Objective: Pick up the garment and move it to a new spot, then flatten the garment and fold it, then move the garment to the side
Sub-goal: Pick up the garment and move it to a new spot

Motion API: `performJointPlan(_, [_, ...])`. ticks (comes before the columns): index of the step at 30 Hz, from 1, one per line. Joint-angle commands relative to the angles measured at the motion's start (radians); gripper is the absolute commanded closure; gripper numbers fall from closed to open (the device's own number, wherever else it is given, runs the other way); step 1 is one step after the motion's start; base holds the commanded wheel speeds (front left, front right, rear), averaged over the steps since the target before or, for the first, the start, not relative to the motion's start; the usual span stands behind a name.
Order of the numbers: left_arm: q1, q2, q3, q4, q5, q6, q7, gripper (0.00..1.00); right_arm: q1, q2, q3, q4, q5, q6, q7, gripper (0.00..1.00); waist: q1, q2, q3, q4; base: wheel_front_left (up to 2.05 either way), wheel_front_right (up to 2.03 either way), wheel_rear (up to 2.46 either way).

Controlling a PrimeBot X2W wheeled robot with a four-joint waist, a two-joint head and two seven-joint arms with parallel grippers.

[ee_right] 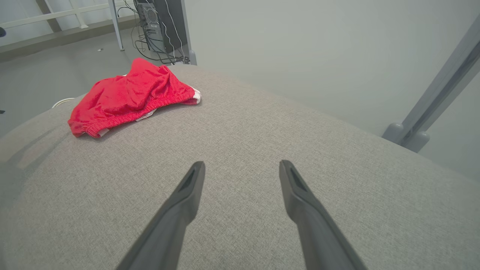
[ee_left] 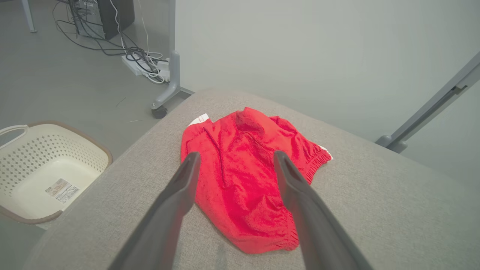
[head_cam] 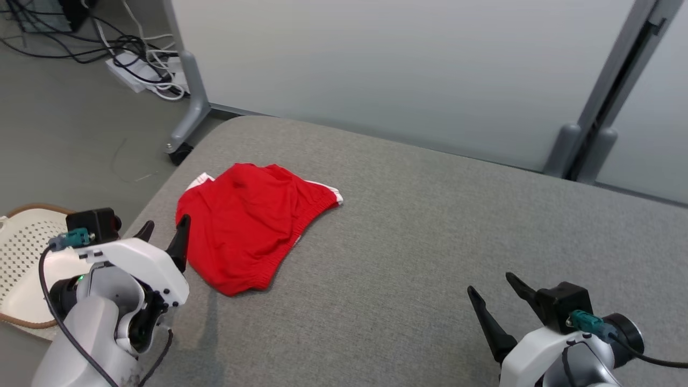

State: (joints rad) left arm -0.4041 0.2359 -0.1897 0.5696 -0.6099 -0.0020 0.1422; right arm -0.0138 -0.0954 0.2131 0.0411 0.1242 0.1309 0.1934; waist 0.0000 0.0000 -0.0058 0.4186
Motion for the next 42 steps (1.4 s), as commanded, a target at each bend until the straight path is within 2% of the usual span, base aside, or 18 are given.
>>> performJointPlan(1, [-0.038,-0.003,0.006,0.035,-0.015,-0.011,0.010,0.00,-0.017,-0.016,0.009,-0.019,0.003,0.000,0.015,0.00,0.0000,0.0000,0.122,-0.118,0.00,0.00,0.00])
performJointPlan(5, [-0.142,-0.002,0.019,0.166,-0.043,-0.040,0.040,0.00,-0.064,-0.040,0.046,-0.069,0.012,0.000,0.041,0.00,0.0000,0.0000,0.208,-0.192,0.00,0.00,0.00])
performJointPlan(7, [-0.178,0.004,0.032,0.230,-0.060,-0.041,0.057,0.00,-0.075,-0.050,0.067,-0.085,0.015,0.000,0.051,0.00,0.0000,0.0000,0.238,-0.227,0.00,0.00,0.00])
performJointPlan(14, [-0.256,0.023,0.073,0.382,-0.097,-0.014,0.070,0.00,-0.068,-0.062,0.064,-0.120,0.018,0.000,0.059,0.00,0.0000,0.0000,0.294,-0.309,0.00,0.00,0.00])
performJointPlan(20, [-0.312,0.028,0.084,0.506,-0.094,0.078,0.091,0.00,-0.063,-0.062,0.049,-0.137,0.014,0.000,0.054,0.00,0.0000,0.0000,0.308,-0.344,0.00,0.00,0.00])
performJointPlan(23, [-0.334,0.024,0.089,0.539,-0.101,0.103,0.093,0.00,-0.075,-0.053,0.048,-0.136,0.016,0.000,0.047,0.00,0.0000,0.0000,0.302,-0.348,0.00,0.00,0.00])
performJointPlan(24, [-0.338,0.023,0.088,0.547,-0.104,0.102,0.101,0.57,-0.079,-0.051,0.048,-0.131,0.020,0.000,0.042,0.00,0.0000,0.0000,0.295,-0.347,0.00,0.00,0.00])
performJointPlan(25, [-0.345,0.027,0.083,0.551,-0.099,0.094,0.096,0.91,-0.081,-0.048,0.049,-0.126,0.023,0.000,0.039,0.00,0.0000,0.0000,0.288,-0.345,0.00,0.00,0.00])
performJointPlan(26, [-0.351,0.028,0.081,0.555,-0.097,0.089,0.095,1.00,-0.080,-0.045,0.050,-0.117,0.025,0.000,0.034,0.00,0.0000,0.0000,0.278,-0.342,0.00,0.00,0.00])
performJointPlan(30, [-0.376,0.062,0.067,0.545,-0.081,0.058,0.075,1.00,-0.079,-0.026,0.050,-0.075,0.040,0.000,0.008,0.00,0.0000,0.0000,0.223,-0.328,0.00,0.00,0.00])
performJointPlan(36, [-0.404,0.106,0.043,0.461,-0.041,0.016,-0.044,1.00,-0.055,0.002,0.032,0.000,0.059,0.000,-0.045,0.00,0.0000,0.0000,0.093,-0.311,0.00,0.00,0.00])
performJointPlan(42, [-0.428,0.095,0.003,0.334,-0.014,-0.014,-0.077,1.00,-0.004,0.026,-0.018,0.047,0.065,0.000,-0.082,0.00,0.0000,0.0000,-0.030,-0.325,0.00,0.00,0.00])
